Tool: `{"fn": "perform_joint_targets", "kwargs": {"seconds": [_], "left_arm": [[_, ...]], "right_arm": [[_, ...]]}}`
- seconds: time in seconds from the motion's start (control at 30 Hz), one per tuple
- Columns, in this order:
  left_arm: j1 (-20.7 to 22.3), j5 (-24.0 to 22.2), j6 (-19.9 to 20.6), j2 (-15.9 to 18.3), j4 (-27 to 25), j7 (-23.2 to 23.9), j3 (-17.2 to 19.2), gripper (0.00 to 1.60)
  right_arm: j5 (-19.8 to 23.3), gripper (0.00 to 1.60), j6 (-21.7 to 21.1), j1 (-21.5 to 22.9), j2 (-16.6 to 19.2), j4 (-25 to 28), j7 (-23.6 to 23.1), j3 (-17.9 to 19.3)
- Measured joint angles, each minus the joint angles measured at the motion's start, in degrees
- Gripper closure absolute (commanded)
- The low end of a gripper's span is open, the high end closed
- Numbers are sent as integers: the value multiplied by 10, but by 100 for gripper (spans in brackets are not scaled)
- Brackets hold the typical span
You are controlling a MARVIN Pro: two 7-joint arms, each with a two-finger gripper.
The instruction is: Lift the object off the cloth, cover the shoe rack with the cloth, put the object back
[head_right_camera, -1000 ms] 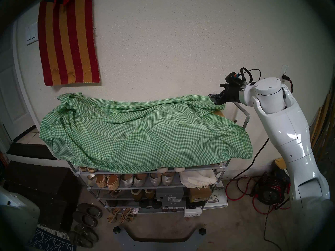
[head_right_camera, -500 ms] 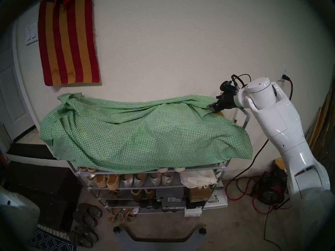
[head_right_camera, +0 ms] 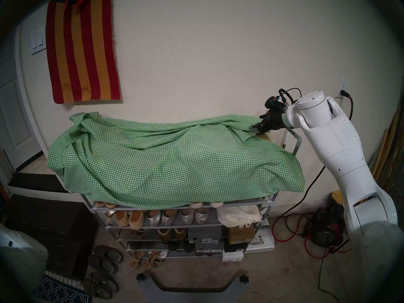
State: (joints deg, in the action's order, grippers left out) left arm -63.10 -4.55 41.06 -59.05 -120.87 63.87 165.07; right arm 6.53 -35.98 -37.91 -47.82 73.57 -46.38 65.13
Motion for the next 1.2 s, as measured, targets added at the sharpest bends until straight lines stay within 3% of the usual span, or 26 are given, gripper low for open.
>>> {"fn": "perform_joint_targets", "kwargs": {"seconds": [0.43,0.47,0.5,0.53,0.57,0.6,0.77,0.8,0.83,0.87,1.2], "left_arm": [[5,5,1,0,0,0,0,160],[5,5,1,0,0,0,0,160],[5,5,1,0,0,0,0,160],[5,5,1,0,0,0,0,160],[5,5,1,0,0,0,0,160],[5,5,1,0,0,0,0,160],[6,5,1,0,0,0,0,160],[6,5,1,0,0,0,0,160],[6,5,1,0,0,0,0,160],[6,5,1,0,0,0,0,160],[6,5,2,0,0,0,0,160]], "right_arm": [[-16,0,25,13,-19,-49,-18,-25],[-16,7,26,13,-20,-50,-19,-25],[-17,46,28,14,-22,-52,-20,-26],[-17,68,30,15,-23,-53,-21,-26],[-18,83,31,16,-23,-54,-22,-27],[-18,85,32,16,-24,-54,-23,-27],[-18,82,36,17,-25,-50,-29,-26],[-18,75,37,17,-25,-49,-30,-25],[-16,44,37,17,-25,-47,-32,-23],[-15,0,37,17,-25,-47,-34,-22],[-10,0,40,17,-15,-47,-50,-15]]}}
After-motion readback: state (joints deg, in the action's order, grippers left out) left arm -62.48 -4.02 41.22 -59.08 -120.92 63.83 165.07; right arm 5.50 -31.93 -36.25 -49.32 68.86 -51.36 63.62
